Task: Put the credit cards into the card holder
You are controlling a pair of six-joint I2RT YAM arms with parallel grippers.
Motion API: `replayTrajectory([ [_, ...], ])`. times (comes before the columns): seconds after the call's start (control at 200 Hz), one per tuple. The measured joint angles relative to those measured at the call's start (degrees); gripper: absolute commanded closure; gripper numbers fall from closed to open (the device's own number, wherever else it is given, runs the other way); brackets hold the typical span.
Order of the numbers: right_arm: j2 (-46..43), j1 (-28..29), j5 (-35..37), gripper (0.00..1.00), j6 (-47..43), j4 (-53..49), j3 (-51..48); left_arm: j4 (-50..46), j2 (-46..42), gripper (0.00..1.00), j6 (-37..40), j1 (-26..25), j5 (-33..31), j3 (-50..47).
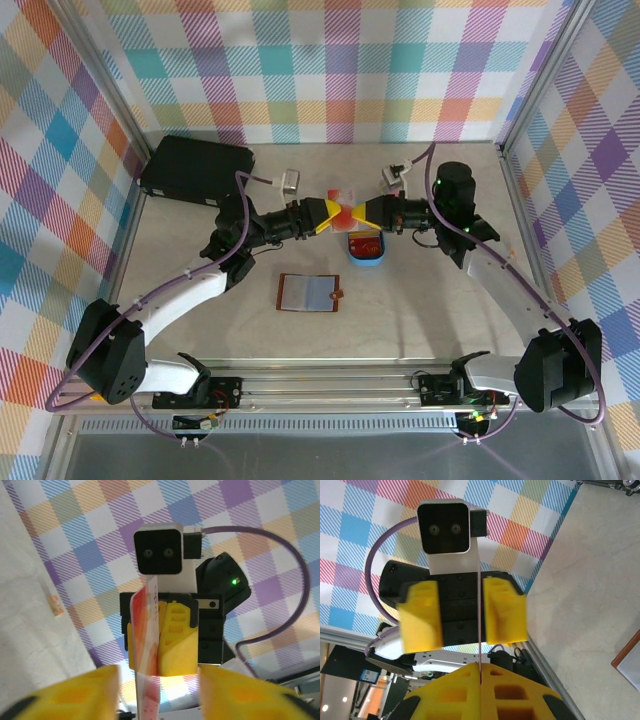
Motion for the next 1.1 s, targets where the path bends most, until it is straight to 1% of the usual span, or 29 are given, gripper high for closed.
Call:
replayTrajectory([
  [0.035, 0.1, 0.0, -0.1, 1.00, -1.7, -1.5, 0.4, -1.8, -0.2, 0.35, 1.4, 0.0, 0.2, 0.4],
  [0.11, 0.1, 0.0, -0.2, 1.00, -6.5, -5.3, 1.3, -6.6, -1.4, 0.32, 4.2, 0.3, 0.6, 1.1],
  [0.255, 0.1, 0.0, -0.7, 1.00, -15.3, -12.2, 3.2, -14.5, -5.4, 0.31, 9.2, 2.3, 1.6, 1.4],
  [0.455, 0.7, 0.0, -1.7, 1.00, -24.4, -18.4, 4.0, -20.9, -8.2, 0.35, 14.3, 6.3, 3.5, 1.8],
  [0.675, 0.7, 0.0, -2.1, 1.00, -32.0, -23.3, 4.0, -26.7, -8.2, 0.39, 19.4, 7.3, 6.3, 2.4],
  [0.77, 0.7, 0.0, -2.2, 1.00, -34.5, -24.9, 4.0, -27.7, -8.2, 0.41, 21.1, 7.3, 7.4, 2.9],
  [0.885, 0.7, 0.0, -2.3, 1.00, -36.2, -26.1, 4.0, -27.7, -8.0, 0.44, 21.2, 7.3, 8.9, 3.0],
  [1.1, 0.7, 0.0, -2.9, 1.00, -37.4, -26.2, 4.0, -23.6, -6.5, 0.49, 19.3, 7.3, 10.3, 3.0],
])
